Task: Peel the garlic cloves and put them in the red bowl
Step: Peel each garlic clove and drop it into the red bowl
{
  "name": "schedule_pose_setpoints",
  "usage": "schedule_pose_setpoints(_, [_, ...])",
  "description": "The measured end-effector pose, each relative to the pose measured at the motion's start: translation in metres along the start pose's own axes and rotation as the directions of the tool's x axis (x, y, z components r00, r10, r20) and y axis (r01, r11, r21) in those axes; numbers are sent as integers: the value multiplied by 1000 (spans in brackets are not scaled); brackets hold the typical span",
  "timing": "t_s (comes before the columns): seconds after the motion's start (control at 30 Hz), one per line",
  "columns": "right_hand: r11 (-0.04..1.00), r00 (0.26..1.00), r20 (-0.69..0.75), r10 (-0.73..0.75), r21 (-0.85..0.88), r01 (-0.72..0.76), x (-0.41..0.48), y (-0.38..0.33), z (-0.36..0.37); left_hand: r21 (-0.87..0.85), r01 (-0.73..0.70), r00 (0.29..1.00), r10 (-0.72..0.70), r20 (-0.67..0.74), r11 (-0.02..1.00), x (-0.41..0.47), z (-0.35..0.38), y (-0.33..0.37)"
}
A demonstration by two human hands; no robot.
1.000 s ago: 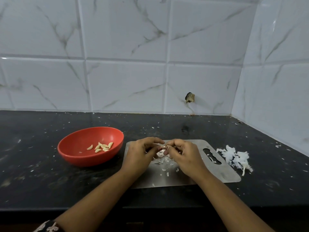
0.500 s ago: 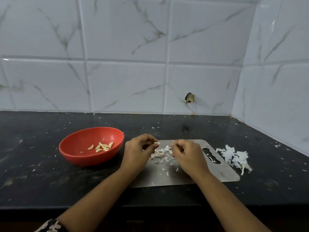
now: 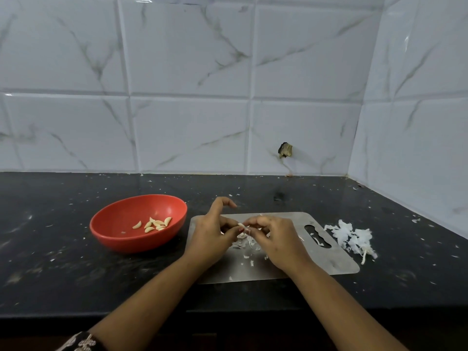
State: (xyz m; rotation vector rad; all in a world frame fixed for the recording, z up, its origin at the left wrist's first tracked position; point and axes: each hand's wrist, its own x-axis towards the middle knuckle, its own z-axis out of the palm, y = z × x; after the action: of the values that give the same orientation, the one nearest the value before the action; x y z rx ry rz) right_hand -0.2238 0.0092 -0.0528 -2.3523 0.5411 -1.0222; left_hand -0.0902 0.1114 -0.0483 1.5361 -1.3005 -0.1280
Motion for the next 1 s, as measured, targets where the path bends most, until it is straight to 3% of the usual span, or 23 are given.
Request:
schedule_pose_setpoints(0.37, [981,998,21,-52,-184,55,-1,-3,0,-13,7,1000,-7,24,1000,-1,0,3])
schedule_pose_setpoints(0.73, [973,999,31,-8,-231,15,1,-1,1,-67,17,1000,-16,20,998,1,-1,3])
schedule_pose_setpoints(1.0, [996,996,46,72,-51,-69,-1,-3,-1,-67,57,998,-56,8,996,2,0,-1])
